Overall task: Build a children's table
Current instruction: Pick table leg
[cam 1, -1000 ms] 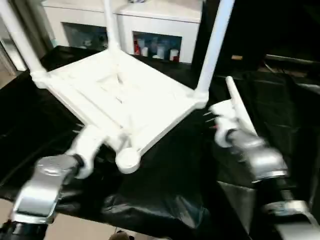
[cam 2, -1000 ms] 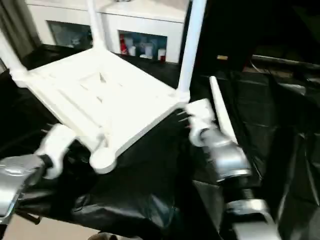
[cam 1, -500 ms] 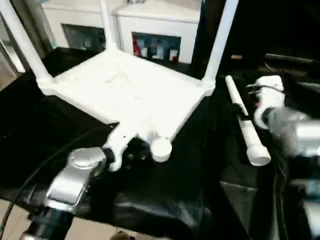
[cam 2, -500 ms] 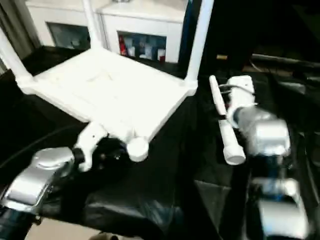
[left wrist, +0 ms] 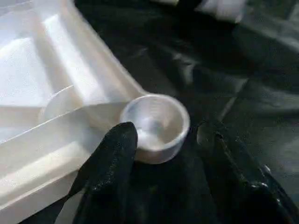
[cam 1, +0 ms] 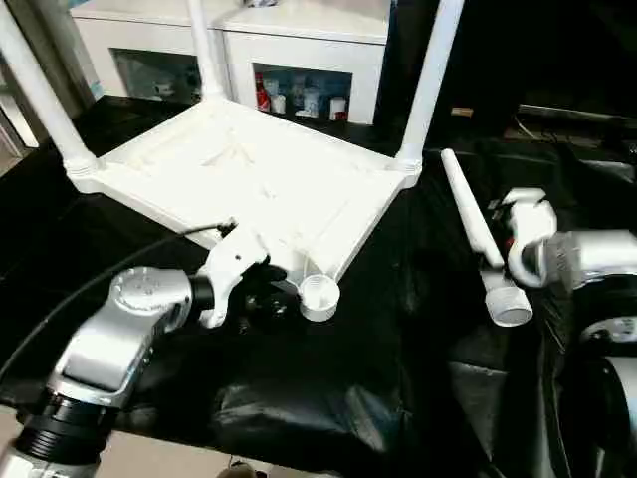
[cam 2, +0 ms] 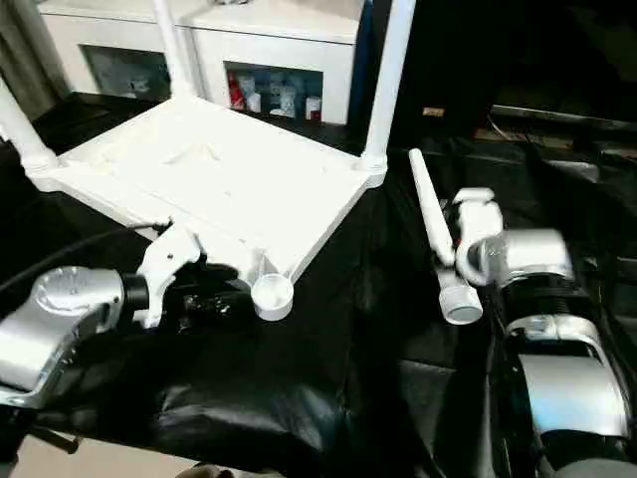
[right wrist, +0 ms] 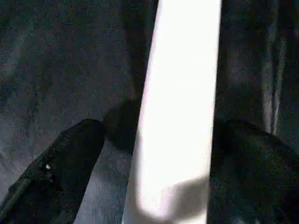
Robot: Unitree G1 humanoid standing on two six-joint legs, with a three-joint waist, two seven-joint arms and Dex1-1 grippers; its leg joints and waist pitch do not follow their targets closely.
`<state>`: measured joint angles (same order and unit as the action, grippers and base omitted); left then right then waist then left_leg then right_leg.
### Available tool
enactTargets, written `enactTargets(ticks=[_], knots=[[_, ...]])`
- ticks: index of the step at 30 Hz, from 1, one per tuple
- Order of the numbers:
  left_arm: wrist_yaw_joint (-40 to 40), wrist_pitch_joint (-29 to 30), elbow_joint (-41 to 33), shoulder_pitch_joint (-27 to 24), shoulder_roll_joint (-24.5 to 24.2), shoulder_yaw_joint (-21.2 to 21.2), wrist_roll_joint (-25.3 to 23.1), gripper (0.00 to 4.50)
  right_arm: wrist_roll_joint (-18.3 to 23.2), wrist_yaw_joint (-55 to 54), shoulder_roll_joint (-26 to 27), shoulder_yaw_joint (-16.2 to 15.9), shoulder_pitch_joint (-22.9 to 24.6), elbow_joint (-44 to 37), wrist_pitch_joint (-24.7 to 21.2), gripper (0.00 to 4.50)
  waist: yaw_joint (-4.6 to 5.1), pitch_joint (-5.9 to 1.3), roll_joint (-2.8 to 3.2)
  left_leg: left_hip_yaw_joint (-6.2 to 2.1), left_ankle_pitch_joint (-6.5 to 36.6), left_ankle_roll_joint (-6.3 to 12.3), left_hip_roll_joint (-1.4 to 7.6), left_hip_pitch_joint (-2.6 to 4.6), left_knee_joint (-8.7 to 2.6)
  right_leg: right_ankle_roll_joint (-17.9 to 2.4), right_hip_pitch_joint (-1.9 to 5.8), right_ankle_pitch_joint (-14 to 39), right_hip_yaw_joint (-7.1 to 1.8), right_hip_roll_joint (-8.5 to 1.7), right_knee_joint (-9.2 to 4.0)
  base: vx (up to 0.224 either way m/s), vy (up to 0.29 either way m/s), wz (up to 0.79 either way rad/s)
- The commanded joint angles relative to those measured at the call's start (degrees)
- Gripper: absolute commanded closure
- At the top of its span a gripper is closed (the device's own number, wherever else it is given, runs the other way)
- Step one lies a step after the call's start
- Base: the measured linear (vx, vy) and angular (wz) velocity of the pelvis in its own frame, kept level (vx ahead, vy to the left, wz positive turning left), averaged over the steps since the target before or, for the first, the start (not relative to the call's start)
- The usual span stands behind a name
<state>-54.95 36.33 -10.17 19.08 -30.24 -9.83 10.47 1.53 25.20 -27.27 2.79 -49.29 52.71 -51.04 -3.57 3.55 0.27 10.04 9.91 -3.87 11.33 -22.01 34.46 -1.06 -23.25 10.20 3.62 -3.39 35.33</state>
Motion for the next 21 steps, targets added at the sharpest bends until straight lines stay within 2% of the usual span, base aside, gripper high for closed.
enactTargets(ticks=[1,2,4,6,8,11,14,21], knots=[[-1.7,2.7,-2.3,1.7,-1.4,0.7,1.9,2.08,-1.4,0.9,-0.8,-1.1,-1.7,3.6,1.4,0.36,-0.08,-3.96,-1.21,0.13,9.3,-0.19,1.37,1.0,-3.33,-12.0,2.92,13.7,-2.49,-3.87,-4.07,0.0,0.0,0.0],[-1.8,2.8,-2.3,1.8,-1.5,0.7,1.9,2.08,-1.5,0.9,-0.8,-1.1,-1.8,3.8,1.6,0.4,-0.22,-3.99,-0.81,0.06,9.5,-0.39,1.33,1.15,-3.3,-12.1,2.75,14.9,-2.43,-3.99,-4.0,0.0,0.0,0.0],[-2.0,3.1,-2.6,1.9,-1.7,0.7,2.2,2.08,-1.7,0.9,-0.8,-1.2,-2.0,4.5,2.0,0.73,-0.1,-3.87,-0.87,0.02,10.1,-0.82,1.4,1.07,-3.3,-11.6,2.74,15.5,-2.45,-3.94,-4.11,0.0,0.0,0.0],[-2.2,3.4,-2.8,2.0,-1.9,0.7,2.4,2.08,-1.8,1.0,-0.8,-1.3,-2.2,5.1,2.2,0.77,-0.1,-3.9,-1.04,0.02,10.0,-0.92,1.35,0.94,-3.32,-11.1,2.9,15.7,-2.45,-3.92,-4.06,0.0,0.0,0.0],[-3.8,5.5,-4.4,2.2,-3.2,0.3,4.1,2.08,-2.5,2.1,-1.1,-1.9,-3.5,9.0,4.2,1.05,-0.11,-4.02,-0.94,-0.03,10.1,-0.99,1.42,1.08,-3.24,-11.5,2.64,16.1,-2.38,-4.0,-3.96,0.0,0.0,0.0],[-4.1,6.0,-4.8,2.2,-3.5,0.2,4.5,2.08,-2.6,2.4,-1.2,-2.2,-3.9,10.0,4.7,1.24,-0.08,-3.94,-1.06,0.05,9.8,-0.92,1.37,0.88,-3.19,-11.4,2.78,15.3,-2.42,-3.82,-3.9,0.0,0.0,0.0],[-5.0,7.1,-5.2,3.1,-4.3,-0.5,5.4,2.08,-3.0,3.3,-1.4,-2.7,-4.6,12.6,6.1,1.57,-0.07,-3.92,-0.96,0.06,10.4,-0.92,1.38,0.9,-3.16,-11.8,2.69,15.4,-2.36,-3.81,-3.88,0.0,0.0,0.0],[-9.2,8.5,-6.6,4.8,-5.9,-3.2,7.8,2.08,-3.6,2.8,-1.7,-2.3,-5.1,16.2,8.7,2.23,-0.17,-3.83,-0.67,-0.05,12.9,-1.87,1.4,1.09,-3.12,-11.4,2.44,18.5,-2.31,-3.86,-4.05,0.0,0.0,0.0]])
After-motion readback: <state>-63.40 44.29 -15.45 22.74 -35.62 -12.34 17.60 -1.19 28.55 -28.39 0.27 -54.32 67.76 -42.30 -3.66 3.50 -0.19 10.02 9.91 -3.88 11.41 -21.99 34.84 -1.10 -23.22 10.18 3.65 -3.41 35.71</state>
